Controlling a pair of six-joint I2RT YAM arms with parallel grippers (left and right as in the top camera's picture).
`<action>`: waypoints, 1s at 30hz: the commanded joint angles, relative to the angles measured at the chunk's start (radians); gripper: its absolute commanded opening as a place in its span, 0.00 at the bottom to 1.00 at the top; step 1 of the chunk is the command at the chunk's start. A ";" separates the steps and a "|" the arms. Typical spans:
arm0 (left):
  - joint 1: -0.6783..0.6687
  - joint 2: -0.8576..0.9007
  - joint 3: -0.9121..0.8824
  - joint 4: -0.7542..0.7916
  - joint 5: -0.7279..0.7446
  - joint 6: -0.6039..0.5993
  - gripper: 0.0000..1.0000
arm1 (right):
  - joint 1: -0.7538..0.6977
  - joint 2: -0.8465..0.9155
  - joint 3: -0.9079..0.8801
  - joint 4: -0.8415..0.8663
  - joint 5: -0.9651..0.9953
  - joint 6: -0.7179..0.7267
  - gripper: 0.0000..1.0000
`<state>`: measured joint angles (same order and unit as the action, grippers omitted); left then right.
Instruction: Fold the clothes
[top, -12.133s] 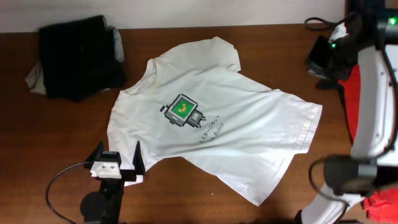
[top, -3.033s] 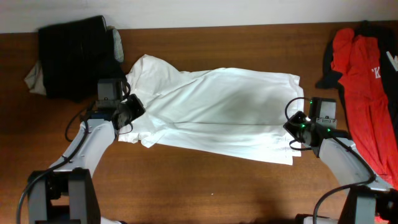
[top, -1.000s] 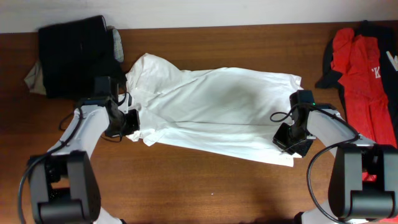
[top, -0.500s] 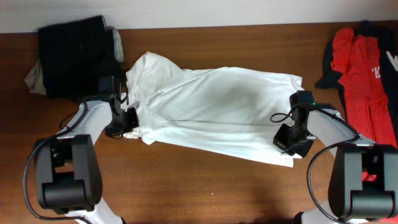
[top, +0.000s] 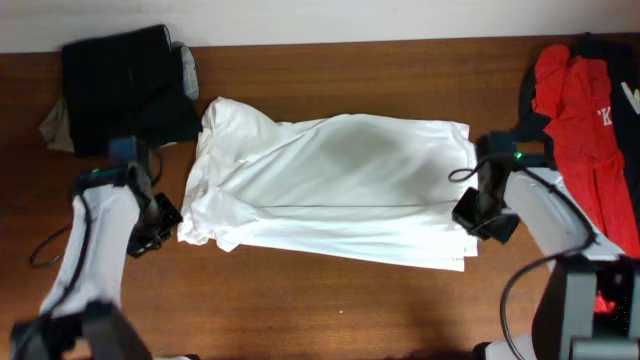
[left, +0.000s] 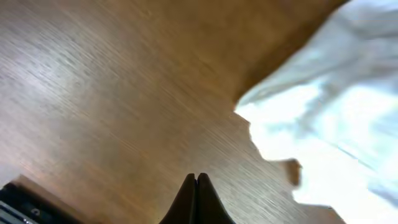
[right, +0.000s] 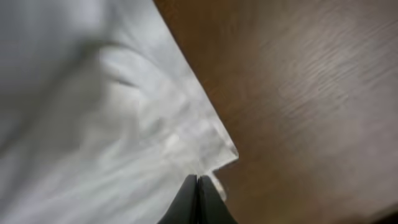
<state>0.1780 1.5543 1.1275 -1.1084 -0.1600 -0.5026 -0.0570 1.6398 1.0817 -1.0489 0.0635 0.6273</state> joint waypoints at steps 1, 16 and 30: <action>-0.012 -0.105 -0.002 -0.004 0.216 0.042 0.33 | 0.005 -0.071 0.128 -0.054 -0.110 -0.124 0.46; -0.244 0.129 -0.169 0.383 0.212 0.017 0.68 | 0.005 -0.066 0.134 -0.063 -0.182 -0.231 0.90; -0.227 0.129 -0.111 0.478 0.172 0.017 0.01 | 0.005 -0.061 0.095 -0.042 -0.180 -0.231 0.88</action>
<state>-0.0540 1.6775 0.9855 -0.6640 0.0109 -0.4877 -0.0570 1.5795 1.1973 -1.0958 -0.1291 0.4072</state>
